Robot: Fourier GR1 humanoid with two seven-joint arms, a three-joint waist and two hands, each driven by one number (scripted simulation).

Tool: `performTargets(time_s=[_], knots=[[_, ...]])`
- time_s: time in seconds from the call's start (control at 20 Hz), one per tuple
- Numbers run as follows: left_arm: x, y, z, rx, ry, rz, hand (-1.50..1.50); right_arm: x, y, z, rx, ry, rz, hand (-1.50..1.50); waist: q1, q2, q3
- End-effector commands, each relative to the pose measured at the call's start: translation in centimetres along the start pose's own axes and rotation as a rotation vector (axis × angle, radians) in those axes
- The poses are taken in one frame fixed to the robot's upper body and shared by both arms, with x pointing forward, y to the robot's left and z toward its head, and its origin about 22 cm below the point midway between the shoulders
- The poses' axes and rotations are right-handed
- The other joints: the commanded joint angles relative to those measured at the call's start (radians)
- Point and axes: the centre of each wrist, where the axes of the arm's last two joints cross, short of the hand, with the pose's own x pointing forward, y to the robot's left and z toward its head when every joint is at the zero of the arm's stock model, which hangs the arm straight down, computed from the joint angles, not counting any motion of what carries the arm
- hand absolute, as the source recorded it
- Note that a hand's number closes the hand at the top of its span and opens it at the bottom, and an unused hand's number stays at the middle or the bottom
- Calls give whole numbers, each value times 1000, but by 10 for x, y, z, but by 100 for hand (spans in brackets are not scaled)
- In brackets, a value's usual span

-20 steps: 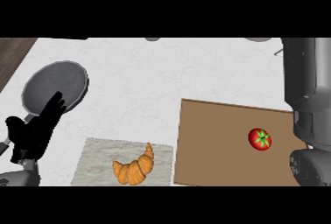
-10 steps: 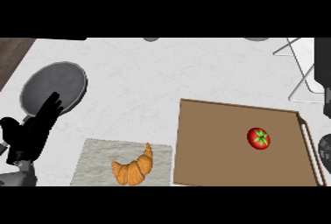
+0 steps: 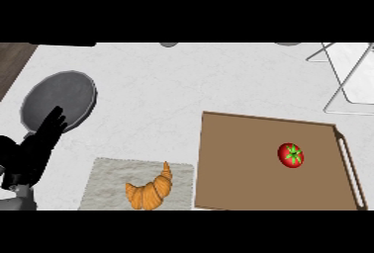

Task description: Pick the cupcake from the tray and place it in the tiered shelf

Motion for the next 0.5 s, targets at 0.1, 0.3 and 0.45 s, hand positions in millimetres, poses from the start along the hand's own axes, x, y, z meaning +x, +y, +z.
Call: performTargets(time_s=[0.1,0.3,0.45], knots=[[-7,1,14,-4,11,2,0,-10,12,-28,8,191,45,150,4,-3,1],[-14,-10,10,-4,-2,7,0,-19,36,-26,8,201,-22,150,-1,1,1],[-3,0,4,-14,2,-2,0,-36,44,-56,1,232,-54,150,-4,2,2]])
